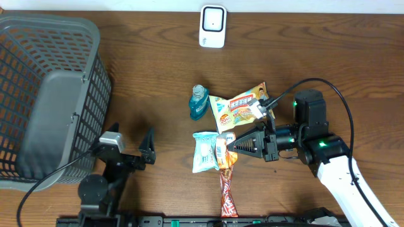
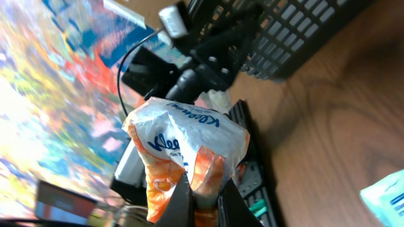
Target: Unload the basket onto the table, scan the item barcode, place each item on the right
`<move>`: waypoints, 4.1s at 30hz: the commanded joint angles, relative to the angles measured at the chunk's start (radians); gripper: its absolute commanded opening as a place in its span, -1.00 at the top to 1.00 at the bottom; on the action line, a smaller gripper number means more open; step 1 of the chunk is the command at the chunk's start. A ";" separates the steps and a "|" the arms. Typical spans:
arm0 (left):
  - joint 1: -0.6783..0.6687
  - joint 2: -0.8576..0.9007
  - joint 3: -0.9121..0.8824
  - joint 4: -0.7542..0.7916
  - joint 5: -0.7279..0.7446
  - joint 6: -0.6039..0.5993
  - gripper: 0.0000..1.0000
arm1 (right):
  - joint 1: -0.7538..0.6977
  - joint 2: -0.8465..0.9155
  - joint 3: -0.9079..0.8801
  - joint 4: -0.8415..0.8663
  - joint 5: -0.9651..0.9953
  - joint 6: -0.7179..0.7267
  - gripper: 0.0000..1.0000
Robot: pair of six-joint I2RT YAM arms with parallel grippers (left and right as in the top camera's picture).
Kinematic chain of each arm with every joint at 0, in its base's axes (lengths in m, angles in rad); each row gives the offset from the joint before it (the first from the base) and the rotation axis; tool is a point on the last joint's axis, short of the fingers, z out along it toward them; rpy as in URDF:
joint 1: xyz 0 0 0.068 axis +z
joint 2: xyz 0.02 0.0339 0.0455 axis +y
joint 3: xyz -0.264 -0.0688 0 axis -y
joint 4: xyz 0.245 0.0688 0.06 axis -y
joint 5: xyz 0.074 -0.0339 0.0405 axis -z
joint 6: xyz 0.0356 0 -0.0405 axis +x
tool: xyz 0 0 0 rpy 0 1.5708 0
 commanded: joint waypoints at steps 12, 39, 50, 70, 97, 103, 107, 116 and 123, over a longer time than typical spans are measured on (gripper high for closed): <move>-0.003 -0.001 -0.050 -0.210 0.020 -0.016 -0.93 | 0.004 -0.010 0.002 0.129 0.128 -0.156 0.98; -0.003 -0.001 -0.050 -0.302 0.019 -0.016 -0.93 | 0.035 0.284 0.153 0.417 1.270 -0.428 0.98; -0.003 -0.001 -0.050 -0.302 0.020 -0.016 -0.93 | 0.177 0.829 0.836 0.198 1.797 -0.849 0.98; -0.003 -0.001 -0.050 -0.302 0.019 -0.016 -0.93 | 0.251 1.390 1.385 0.352 1.959 -1.137 0.98; -0.003 -0.001 -0.050 -0.302 0.020 -0.016 -0.93 | 0.050 1.156 1.382 -0.147 2.262 -1.085 0.98; -0.003 -0.001 -0.050 -0.302 0.020 -0.016 -0.93 | -0.098 1.103 1.382 -0.351 2.259 -0.795 0.98; -0.003 -0.001 -0.050 -0.302 0.020 -0.016 -0.93 | -0.214 1.105 1.374 -0.498 2.259 -0.575 0.98; -0.003 -0.001 -0.050 -0.302 0.020 -0.016 -0.93 | -0.492 1.105 1.328 -0.761 2.282 -0.061 0.98; -0.003 -0.001 -0.050 -0.302 0.020 -0.016 -0.93 | -0.676 1.105 1.220 -0.789 2.154 0.043 0.95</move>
